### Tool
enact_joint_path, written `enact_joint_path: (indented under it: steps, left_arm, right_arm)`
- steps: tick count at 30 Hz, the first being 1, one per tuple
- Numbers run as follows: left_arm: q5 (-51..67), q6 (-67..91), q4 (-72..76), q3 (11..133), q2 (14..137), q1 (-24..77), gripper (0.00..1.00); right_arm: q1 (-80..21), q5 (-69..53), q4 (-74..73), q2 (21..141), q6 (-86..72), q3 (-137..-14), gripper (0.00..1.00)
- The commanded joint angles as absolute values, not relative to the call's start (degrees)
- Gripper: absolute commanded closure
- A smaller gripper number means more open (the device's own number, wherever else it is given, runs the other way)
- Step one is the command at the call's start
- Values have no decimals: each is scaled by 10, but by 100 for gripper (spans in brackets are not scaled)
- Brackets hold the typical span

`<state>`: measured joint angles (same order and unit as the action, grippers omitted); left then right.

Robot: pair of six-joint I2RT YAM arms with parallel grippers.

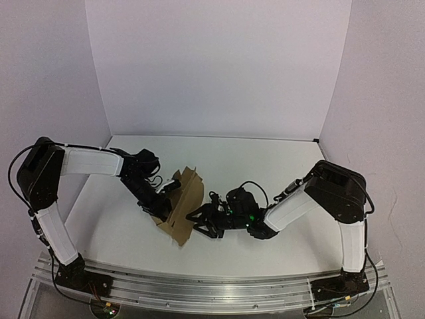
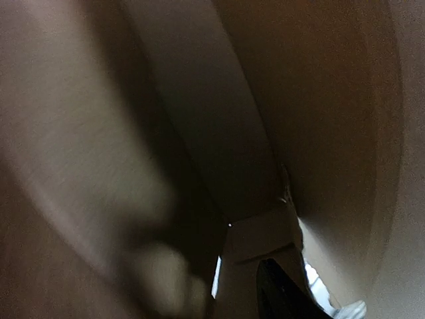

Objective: Fold the paper box

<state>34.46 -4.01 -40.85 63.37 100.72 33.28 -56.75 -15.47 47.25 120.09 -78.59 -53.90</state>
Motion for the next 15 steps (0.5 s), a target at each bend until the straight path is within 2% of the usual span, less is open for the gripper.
enact_joint_path:
  steps: [1,7,11,15]
  left_arm:
    - [236,-49,-385,641,989,365,48]
    - [148,-38,-350,664,950,365,46]
    - [163,-33,-361,682,934,365,41]
    - [176,-32,-373,684,929,366,40]
  right_arm:
    - [-570,-172,479,1217,-774,-584,46]
    - [-570,-161,475,1214,-777,-573,46]
    - [-570,-158,474,1216,-783,-563,47]
    - [-570,-160,475,1229,-787,-568,46]
